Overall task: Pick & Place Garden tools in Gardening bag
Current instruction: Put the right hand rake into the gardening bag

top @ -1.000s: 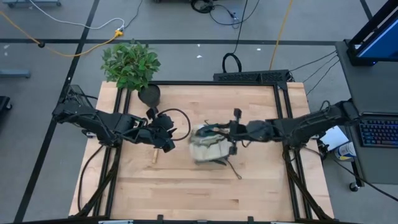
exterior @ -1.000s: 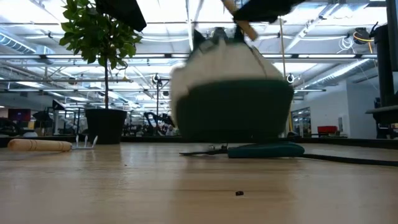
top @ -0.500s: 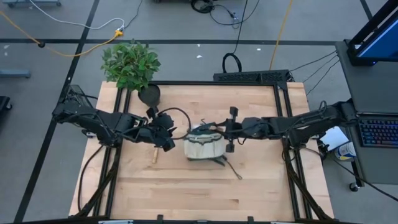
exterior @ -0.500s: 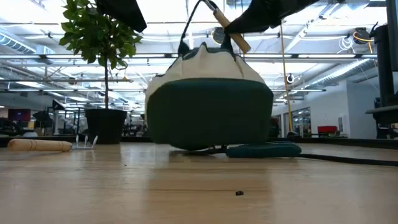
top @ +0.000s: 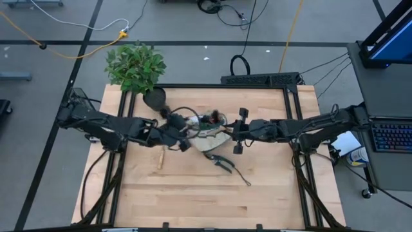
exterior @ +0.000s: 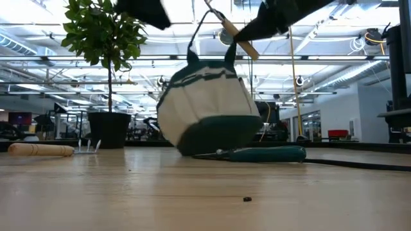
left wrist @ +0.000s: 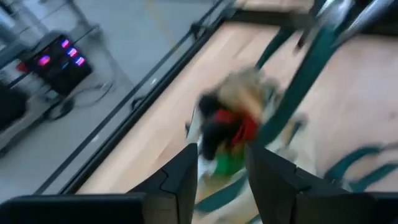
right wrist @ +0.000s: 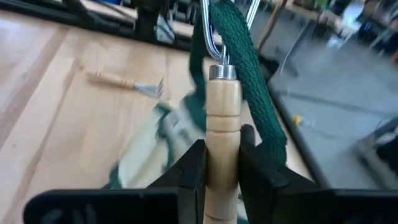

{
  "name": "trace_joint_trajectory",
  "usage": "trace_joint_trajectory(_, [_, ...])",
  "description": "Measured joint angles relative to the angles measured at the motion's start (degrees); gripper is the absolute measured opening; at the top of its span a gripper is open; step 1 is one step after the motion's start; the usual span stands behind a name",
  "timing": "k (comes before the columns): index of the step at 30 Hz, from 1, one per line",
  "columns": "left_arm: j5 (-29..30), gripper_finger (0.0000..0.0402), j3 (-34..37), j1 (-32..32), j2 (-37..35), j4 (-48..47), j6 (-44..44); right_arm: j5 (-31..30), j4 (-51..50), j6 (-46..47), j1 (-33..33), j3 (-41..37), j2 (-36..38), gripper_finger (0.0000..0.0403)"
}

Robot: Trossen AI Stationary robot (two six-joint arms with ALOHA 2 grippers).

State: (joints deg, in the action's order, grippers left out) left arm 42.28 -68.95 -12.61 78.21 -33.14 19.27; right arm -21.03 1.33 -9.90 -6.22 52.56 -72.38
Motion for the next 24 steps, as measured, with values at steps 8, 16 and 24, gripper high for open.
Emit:
trace_joint_trajectory(8, [-9.3,0.0136,4.5,3.4,6.0,16.9,-6.0,-0.2,-3.7,3.2,-1.9,0.0,0.0,0.0058])
trace_joint_trajectory(16, [-10.3,0.0136,4.4,5.6,8.9,20.0,-10.1,-1.8,-3.4,2.2,-2.2,0.1,0.0,0.0058])
trace_joint_trajectory(24, [-10.4,0.0136,4.4,5.9,9.0,25.1,-17.5,-1.6,-2.9,1.7,-2.1,0.1,0.0,0.0058])
